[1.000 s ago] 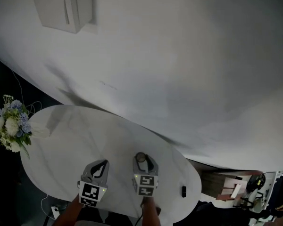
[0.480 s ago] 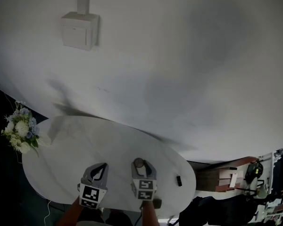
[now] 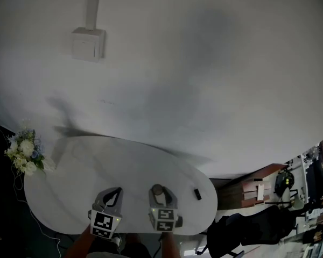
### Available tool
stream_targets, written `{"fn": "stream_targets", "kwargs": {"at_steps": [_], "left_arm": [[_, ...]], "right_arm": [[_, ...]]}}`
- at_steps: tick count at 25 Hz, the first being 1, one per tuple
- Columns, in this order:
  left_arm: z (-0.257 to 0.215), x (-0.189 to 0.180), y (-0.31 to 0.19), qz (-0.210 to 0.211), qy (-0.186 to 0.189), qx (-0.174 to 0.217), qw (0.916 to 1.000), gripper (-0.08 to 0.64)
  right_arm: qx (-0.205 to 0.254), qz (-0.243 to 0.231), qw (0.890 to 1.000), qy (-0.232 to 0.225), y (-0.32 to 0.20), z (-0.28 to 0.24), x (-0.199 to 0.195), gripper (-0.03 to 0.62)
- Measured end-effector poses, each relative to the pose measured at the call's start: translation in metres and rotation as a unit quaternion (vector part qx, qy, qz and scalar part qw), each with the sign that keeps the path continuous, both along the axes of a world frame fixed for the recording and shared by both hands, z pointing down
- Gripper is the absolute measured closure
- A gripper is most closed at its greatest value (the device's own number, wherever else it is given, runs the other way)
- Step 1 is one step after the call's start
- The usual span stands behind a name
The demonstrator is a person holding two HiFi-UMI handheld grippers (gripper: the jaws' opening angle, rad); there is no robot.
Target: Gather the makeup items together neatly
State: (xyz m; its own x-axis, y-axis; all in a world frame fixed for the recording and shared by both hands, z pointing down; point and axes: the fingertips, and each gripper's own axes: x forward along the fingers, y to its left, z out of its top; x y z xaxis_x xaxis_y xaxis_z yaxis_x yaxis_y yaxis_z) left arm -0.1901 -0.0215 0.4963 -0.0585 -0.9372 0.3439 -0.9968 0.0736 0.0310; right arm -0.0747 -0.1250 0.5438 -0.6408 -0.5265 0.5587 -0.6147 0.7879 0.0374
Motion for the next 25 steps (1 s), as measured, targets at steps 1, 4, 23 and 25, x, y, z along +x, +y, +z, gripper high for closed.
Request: {"fn": "stream_targets", "kwargs": {"at_steps": [1, 4, 23, 25], "left_arm": [[-0.001, 0.003, 0.001, 0.005, -0.001, 0.001, 1.0000, 0.551], [-0.002, 0.013, 0.003, 0.021, -0.002, 0.002, 0.9998, 0.551], [0.042, 0.103, 0.025, 0.075, 0.018, -0.036, 0.9964, 0.551], [0.053, 0.109, 0.032, 0.077, 0.020, -0.046, 0.9958, 0.551]], "right_arm": [[0.002, 0.005, 1.000, 0.000, 0.003, -0.002, 0.004, 0.373], [0.007, 0.019, 1.000, 0.001, 0.011, -0.005, 0.020, 0.372], [-0.023, 0.075, 0.997, 0.014, 0.058, 0.035, 0.127, 0.372], [-0.031, 0.074, 0.997, 0.018, 0.066, 0.046, 0.133, 0.373]]}}
